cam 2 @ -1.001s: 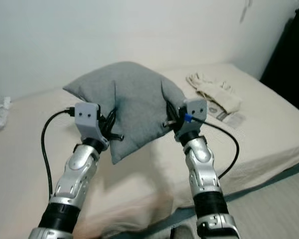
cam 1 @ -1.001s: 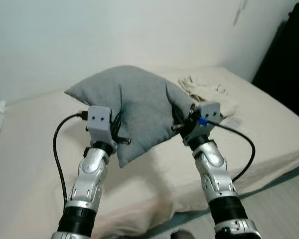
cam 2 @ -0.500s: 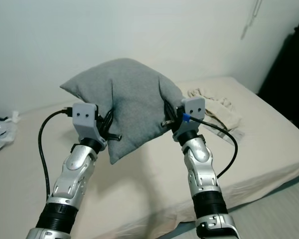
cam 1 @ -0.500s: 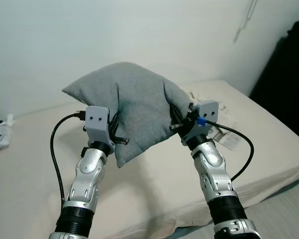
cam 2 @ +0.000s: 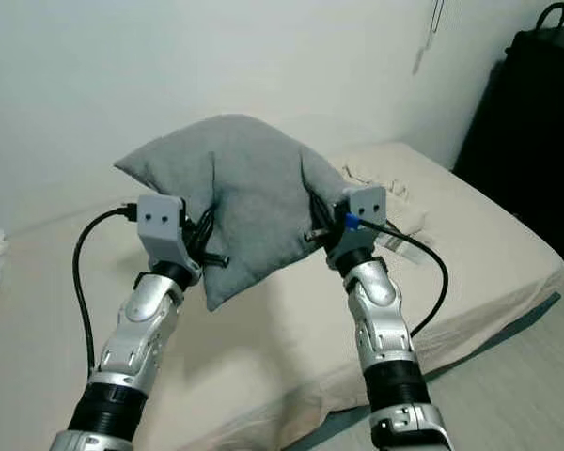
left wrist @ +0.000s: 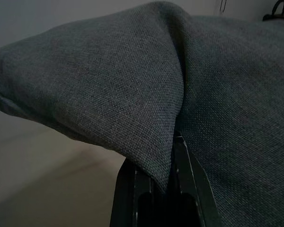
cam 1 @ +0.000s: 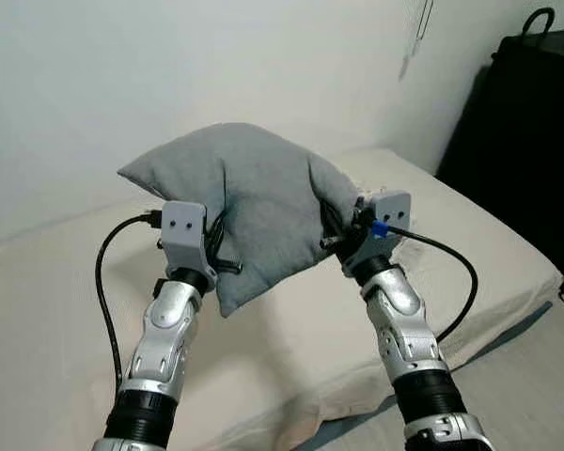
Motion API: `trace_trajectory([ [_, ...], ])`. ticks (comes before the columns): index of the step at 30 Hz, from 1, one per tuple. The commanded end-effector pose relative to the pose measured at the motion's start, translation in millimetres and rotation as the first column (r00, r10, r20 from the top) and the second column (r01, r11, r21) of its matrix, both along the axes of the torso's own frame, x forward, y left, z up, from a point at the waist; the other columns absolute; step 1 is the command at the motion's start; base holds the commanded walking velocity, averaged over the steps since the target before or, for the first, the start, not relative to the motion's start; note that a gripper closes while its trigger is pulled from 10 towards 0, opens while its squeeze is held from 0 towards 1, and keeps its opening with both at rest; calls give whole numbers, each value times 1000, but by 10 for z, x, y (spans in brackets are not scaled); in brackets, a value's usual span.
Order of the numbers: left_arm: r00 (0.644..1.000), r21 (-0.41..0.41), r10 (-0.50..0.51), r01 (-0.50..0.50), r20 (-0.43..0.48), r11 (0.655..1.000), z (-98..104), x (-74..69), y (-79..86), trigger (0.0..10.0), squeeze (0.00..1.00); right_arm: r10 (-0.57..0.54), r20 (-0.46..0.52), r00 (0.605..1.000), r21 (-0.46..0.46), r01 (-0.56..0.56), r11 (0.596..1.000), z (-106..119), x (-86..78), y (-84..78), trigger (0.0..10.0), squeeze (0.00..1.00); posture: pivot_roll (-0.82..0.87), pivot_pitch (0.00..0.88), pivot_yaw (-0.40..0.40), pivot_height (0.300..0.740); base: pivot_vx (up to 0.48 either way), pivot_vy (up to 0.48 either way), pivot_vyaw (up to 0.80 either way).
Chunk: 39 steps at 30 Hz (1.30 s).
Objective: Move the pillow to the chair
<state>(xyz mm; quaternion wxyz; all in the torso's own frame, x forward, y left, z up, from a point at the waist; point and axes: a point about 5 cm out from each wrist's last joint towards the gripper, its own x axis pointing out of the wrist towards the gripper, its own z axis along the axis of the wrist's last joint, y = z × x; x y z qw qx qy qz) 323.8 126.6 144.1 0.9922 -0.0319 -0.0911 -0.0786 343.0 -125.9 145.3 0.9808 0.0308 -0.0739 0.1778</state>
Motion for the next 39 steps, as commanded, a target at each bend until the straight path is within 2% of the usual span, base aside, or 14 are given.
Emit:
trace_trajectory([
  [1,998,-14,63,-63,-30,998,-91,-15,123,10000,0,21,-102,995,-51,-27,998,-245,-52,38,10000,0,-8,17,-11,740,0,0,0],
  [5,992,40,68,-64,-110,997,-381,-120,163,10000,0,-35,-158,987,-68,24,997,-500,-149,-67,10000,0,-4,18,-10,740,0,0,0],
  [14,980,56,62,-52,-191,997,-616,-225,192,10000,0,-74,-179,981,-66,63,996,-590,-211,-151,10000,0,-11,14,-1,740,0,0,0],
  [26,976,47,67,-59,-206,997,-655,-218,175,10000,0,-68,-182,981,-64,57,996,-617,-213,-121,10000,0,-10,9,-4,740,0,0,0],
  [35,975,40,71,-64,-210,997,-659,-215,182,10000,0,-65,-182,981,-63,54,997,-619,-211,-115,10000,0,-12,13,-2,740,0,-465,0],
  [39,972,19,73,-70,-225,997,-666,-210,190,10000,0,-66,-183,981,-63,55,996,-621,-214,-116,10000,0,-11,15,-2,740,0,0,0],
])
